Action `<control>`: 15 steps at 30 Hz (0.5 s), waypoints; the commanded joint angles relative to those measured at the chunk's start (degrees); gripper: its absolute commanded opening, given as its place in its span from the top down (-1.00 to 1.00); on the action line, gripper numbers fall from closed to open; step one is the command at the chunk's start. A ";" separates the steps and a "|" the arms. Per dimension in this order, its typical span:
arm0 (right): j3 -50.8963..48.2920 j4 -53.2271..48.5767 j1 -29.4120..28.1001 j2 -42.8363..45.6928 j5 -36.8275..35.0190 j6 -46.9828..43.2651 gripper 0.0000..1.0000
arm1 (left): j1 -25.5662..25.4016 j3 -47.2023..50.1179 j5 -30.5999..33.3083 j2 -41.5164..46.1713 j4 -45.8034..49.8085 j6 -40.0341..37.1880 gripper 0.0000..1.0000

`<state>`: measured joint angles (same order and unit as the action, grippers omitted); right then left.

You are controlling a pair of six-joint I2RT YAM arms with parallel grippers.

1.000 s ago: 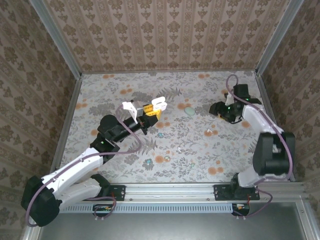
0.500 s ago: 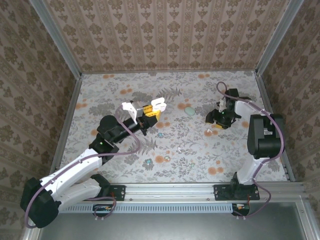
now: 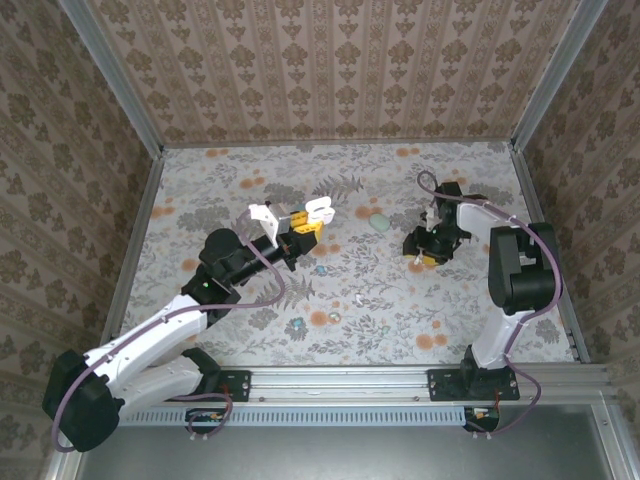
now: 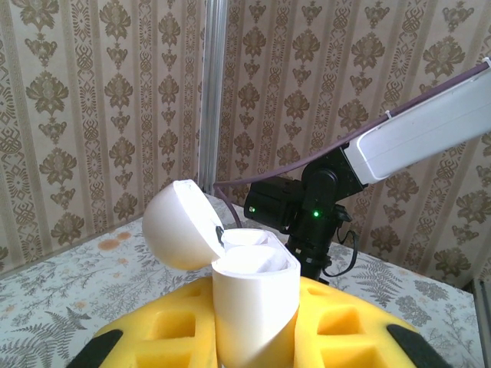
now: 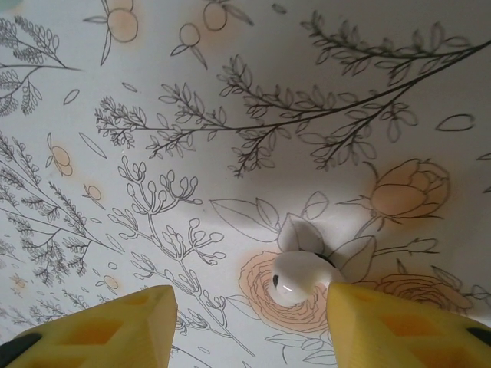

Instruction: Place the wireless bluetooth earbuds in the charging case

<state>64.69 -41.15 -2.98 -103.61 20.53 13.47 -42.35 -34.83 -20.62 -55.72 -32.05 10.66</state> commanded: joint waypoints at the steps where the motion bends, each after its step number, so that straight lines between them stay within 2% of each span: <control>1: -1.59 -2.63 -1.26 0.78 -2.58 0.62 -0.12 | -0.17 -0.41 0.69 0.62 -0.51 -1.17 0.92; 6: -2.18 -3.40 -3.46 2.82 -4.16 1.24 -0.12 | -0.12 -0.19 1.02 0.79 -0.47 -1.25 0.92; 15: 0.74 -2.97 -2.91 3.98 -9.45 0.09 -0.12 | -0.19 -0.14 1.20 1.71 0.18 -1.10 0.92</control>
<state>63.66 -42.50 -6.31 -100.01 14.96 13.80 -42.35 -34.83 -19.92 -55.46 -31.90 10.61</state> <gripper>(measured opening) 0.557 0.200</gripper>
